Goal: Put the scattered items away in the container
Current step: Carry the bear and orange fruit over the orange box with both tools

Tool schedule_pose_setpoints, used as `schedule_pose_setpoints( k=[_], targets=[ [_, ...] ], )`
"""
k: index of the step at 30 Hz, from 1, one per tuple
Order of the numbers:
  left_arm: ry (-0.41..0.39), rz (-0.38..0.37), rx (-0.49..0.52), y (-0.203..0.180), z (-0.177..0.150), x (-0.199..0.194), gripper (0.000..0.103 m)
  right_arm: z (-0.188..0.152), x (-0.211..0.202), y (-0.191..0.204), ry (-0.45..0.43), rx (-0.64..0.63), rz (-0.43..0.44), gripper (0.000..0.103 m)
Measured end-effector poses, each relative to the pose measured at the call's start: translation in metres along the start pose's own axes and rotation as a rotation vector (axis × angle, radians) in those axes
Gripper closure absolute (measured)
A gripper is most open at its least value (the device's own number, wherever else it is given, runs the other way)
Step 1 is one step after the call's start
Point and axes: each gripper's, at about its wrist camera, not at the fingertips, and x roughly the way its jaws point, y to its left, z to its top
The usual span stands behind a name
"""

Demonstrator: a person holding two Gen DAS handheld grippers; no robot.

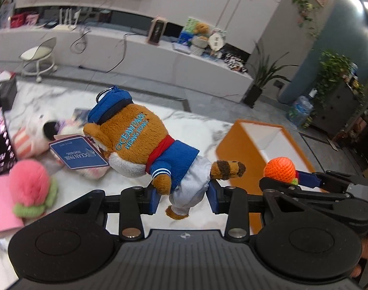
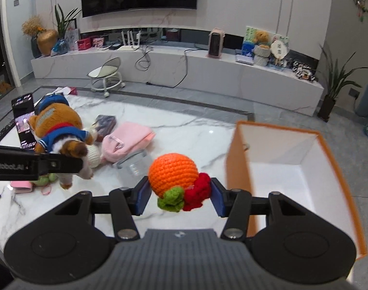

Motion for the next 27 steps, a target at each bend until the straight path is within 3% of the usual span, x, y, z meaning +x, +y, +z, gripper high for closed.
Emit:
schedule_pose_setpoints(
  k=[11,27],
  targets=[
    [-0.030,-0.047,0.085,-0.062,0.041,-0.013,0.058,0.041,-0.069,-0.054,-0.073,-0.022,-0.073,0.048],
    [-0.098,-0.208,0.230,-0.193,0.073,-0.019,0.058,0.064,-0.149,-0.147,-0.145,-0.032,-0.237,0.048]
  ],
)
